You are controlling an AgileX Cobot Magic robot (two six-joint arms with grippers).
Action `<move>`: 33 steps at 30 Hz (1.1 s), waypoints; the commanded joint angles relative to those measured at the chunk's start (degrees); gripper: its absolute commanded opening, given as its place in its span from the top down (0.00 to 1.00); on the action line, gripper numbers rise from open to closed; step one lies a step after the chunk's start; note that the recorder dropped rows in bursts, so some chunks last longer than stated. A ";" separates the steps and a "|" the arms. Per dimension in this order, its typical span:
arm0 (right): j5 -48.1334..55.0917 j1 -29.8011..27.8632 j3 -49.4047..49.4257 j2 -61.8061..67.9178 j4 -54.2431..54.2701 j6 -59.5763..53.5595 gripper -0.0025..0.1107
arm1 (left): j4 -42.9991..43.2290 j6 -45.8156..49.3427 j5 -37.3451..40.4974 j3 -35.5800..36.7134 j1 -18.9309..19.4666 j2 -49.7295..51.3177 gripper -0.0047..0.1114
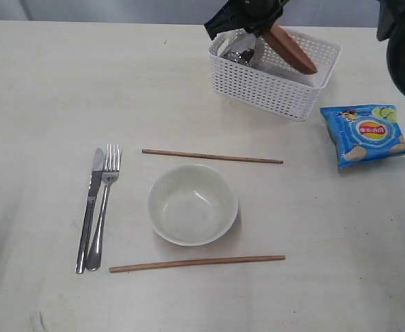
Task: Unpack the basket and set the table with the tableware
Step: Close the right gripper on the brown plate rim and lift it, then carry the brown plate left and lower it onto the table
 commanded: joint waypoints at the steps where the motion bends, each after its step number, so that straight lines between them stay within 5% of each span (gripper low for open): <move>1: 2.56 -0.48 -5.29 -0.02 -1.59 -3.05 0.98 | -0.08 -0.02 -0.26 0.13 0.14 -0.19 0.96; 8: 5.12 1.94 -13.03 -0.51 9.63 -8.97 0.98 | -0.08 -0.02 -0.26 0.13 0.14 -0.19 0.96; 22: 3.74 14.73 -7.87 -0.66 21.35 -17.50 0.98 | -0.08 -0.02 -0.26 0.13 0.14 -0.19 0.96; 33: -0.31 15.72 -5.61 4.19 13.06 -17.24 0.98 | -0.08 -0.02 -0.26 0.13 0.14 -0.19 0.96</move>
